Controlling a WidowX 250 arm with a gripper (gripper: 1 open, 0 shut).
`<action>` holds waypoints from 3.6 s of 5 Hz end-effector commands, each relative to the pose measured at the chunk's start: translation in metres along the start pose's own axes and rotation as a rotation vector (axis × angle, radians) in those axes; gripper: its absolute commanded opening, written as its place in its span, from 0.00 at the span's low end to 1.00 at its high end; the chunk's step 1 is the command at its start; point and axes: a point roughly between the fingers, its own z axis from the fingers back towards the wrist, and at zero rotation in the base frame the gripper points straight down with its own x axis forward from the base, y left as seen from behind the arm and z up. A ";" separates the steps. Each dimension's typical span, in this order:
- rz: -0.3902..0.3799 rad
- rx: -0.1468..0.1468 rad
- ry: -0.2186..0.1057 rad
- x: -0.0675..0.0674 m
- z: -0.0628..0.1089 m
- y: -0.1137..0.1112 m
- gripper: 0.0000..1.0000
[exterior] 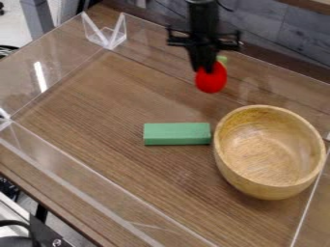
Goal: Move the red fruit to the right
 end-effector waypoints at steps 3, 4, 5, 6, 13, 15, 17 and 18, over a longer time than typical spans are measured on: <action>-0.032 0.000 -0.065 0.011 0.019 -0.020 0.00; -0.067 -0.001 -0.061 0.011 0.013 -0.016 0.00; -0.059 0.004 -0.061 0.007 0.004 -0.014 0.00; -0.047 0.008 -0.063 0.003 -0.004 -0.012 0.00; -0.178 -0.067 -0.157 -0.036 0.060 -0.036 0.00; -0.315 -0.093 -0.108 -0.086 0.051 -0.081 0.00; -0.225 -0.073 -0.082 -0.114 0.025 -0.107 0.00; -0.168 -0.057 -0.072 -0.118 0.010 -0.104 0.00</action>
